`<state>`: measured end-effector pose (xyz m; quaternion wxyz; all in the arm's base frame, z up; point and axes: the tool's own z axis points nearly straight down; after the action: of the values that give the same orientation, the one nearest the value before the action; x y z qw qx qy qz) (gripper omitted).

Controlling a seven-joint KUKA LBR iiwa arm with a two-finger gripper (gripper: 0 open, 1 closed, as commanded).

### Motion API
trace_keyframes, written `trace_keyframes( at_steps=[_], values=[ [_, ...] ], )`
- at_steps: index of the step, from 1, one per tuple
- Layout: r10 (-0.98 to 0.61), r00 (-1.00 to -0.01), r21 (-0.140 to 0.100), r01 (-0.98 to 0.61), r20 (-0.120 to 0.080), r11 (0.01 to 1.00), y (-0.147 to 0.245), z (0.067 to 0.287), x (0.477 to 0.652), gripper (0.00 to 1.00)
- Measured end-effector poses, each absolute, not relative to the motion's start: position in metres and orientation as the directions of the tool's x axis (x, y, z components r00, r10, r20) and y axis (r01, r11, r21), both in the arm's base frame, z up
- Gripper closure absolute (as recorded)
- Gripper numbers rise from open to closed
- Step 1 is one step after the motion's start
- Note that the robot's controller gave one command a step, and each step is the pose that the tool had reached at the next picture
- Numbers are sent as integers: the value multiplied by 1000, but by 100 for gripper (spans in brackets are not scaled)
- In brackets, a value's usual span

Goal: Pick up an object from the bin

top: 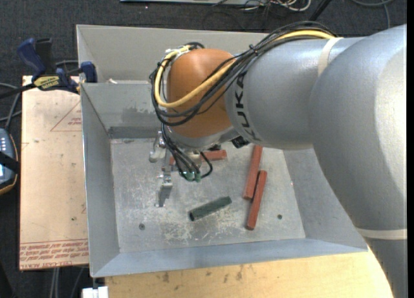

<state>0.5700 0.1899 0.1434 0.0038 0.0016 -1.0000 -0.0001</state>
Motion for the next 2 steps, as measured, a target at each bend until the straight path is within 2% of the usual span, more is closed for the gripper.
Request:
trace_keyframes(
  at_steps=[1, 2],
  values=[
    [-1, -1000, 2, -1, 0, 1000, 189, 148, 572, 0],
    [-11, -1000, 4, -11, -4, 1000, 152, 121, 565, 0]
  ],
)
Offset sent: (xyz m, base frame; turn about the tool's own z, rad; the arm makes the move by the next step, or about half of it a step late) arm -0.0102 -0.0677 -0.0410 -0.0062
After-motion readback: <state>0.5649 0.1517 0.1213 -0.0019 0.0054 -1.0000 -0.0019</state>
